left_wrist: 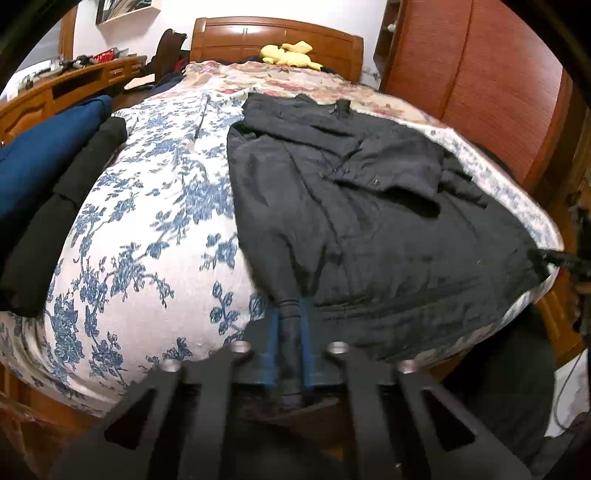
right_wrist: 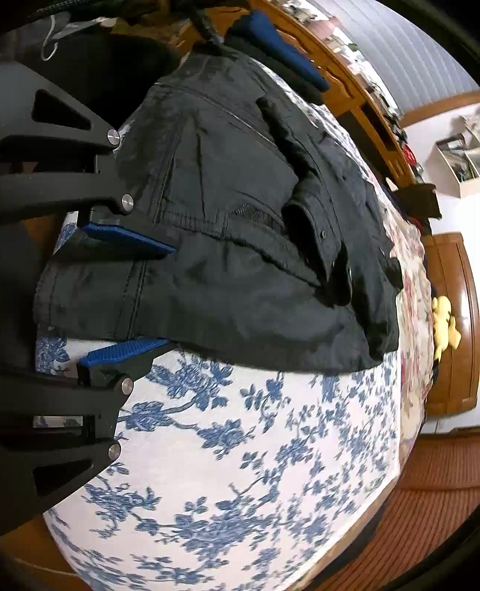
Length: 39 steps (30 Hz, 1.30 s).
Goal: Fold large clothes
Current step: 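Grasp the black jacket hem with the left tool while the right tool grasps it too, then lift the held hem with both tools and fold it toward the collar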
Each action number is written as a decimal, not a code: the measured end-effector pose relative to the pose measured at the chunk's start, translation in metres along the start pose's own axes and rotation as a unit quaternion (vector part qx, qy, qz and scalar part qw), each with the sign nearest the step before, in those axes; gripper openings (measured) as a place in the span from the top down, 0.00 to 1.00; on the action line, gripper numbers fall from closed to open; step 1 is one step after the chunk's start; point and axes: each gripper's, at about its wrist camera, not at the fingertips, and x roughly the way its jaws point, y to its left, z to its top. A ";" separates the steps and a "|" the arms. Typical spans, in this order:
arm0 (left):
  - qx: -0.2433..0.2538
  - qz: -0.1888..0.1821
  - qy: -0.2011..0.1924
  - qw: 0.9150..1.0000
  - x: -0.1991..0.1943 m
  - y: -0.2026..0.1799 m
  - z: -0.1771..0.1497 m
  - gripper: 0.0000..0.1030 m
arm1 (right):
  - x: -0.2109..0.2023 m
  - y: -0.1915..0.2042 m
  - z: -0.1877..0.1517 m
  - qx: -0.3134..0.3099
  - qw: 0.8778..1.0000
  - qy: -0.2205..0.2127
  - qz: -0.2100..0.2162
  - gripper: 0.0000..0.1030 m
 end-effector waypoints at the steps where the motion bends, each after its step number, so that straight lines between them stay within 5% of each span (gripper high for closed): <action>1: 0.010 -0.001 -0.003 1.000 -0.004 -0.004 0.006 0.94 | -0.003 0.003 0.003 -0.016 1.000 -0.007 0.007 0.85; 8: 0.058 -0.006 -0.083 0.995 -0.060 -0.042 0.077 0.95 | -0.065 0.029 0.056 -0.050 0.994 -0.100 0.013 0.94; 15: 0.086 -0.022 -0.144 0.985 -0.123 -0.073 0.126 0.95 | -0.125 0.017 0.068 -0.027 0.987 -0.158 0.011 0.94; 28: 0.126 -0.061 -0.218 0.966 -0.215 -0.116 0.116 0.95 | -0.273 0.017 0.016 -0.055 0.973 -0.224 -0.011 0.95; 32: 0.133 -0.053 -0.213 0.967 -0.204 -0.115 0.112 0.95 | -0.259 0.015 0.002 -0.057 0.975 -0.214 -0.008 0.94; 39: 0.098 -0.026 -0.157 0.983 -0.125 -0.087 0.124 0.95 | -0.179 -0.013 0.033 -0.031 0.981 -0.194 0.011 0.94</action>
